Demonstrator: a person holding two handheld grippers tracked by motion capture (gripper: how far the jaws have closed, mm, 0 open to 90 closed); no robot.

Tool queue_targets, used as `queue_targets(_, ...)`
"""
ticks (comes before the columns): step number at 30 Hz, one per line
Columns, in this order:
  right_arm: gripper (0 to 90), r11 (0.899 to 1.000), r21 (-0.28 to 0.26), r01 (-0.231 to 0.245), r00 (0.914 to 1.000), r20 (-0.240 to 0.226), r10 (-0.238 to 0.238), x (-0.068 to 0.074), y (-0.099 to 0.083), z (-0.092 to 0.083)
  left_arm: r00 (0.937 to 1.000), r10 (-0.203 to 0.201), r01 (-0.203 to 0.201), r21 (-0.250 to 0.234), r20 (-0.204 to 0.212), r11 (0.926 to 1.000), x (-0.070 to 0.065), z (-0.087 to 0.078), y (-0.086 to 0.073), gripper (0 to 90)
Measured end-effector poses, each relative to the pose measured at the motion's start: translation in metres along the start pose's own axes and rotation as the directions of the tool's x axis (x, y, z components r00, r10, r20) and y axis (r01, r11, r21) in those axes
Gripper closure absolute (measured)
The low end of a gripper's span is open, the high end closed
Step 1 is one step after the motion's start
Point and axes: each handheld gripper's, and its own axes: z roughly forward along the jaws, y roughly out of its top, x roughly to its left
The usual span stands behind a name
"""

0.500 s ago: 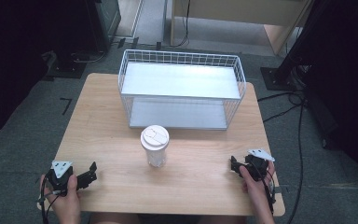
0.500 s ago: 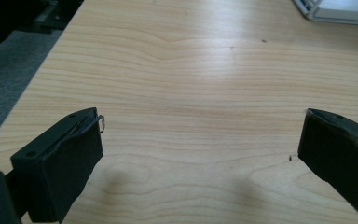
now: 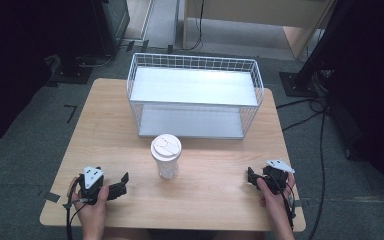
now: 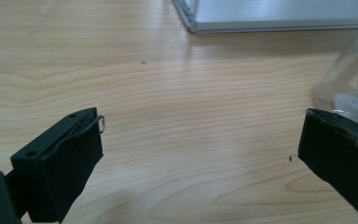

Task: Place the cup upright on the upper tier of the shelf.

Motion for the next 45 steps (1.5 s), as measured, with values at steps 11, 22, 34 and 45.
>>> queue_targets(11, 14.5, 1.000, 0.000, 0.000, 1.0000, 0.000, 0.000, 0.000, 0.000, 0.000, 0.9920, 0.059, -0.061, 0.009, 0.111, 0.9981, -0.041, 0.012, 0.008, 0.4)
queue_targets(22, 14.5, 1.000, 0.000, 0.000, 1.0000, 0.000, 0.000, 0.000, 0.000, 0.000, 0.9798, 0.102, -0.105, 0.009, 0.172, 0.9945, -0.063, 0.020, 0.015, 0.4)
queue_targets(34, 14.5, 1.000, -0.001, 0.000, 1.0000, 0.000, 0.000, 0.000, 0.000, 0.000, 0.9627, 0.137, -0.143, 0.009, 0.233, 0.9896, -0.086, 0.028, 0.019, 0.4)
queue_targets(45, 14.5, 1.000, -0.001, -0.001, 1.0000, -0.001, 0.001, 0.000, 0.000, 0.000, 0.9579, 0.139, -0.139, -0.016, 0.251, 0.9902, -0.096, 0.034, 0.024, 0.4)
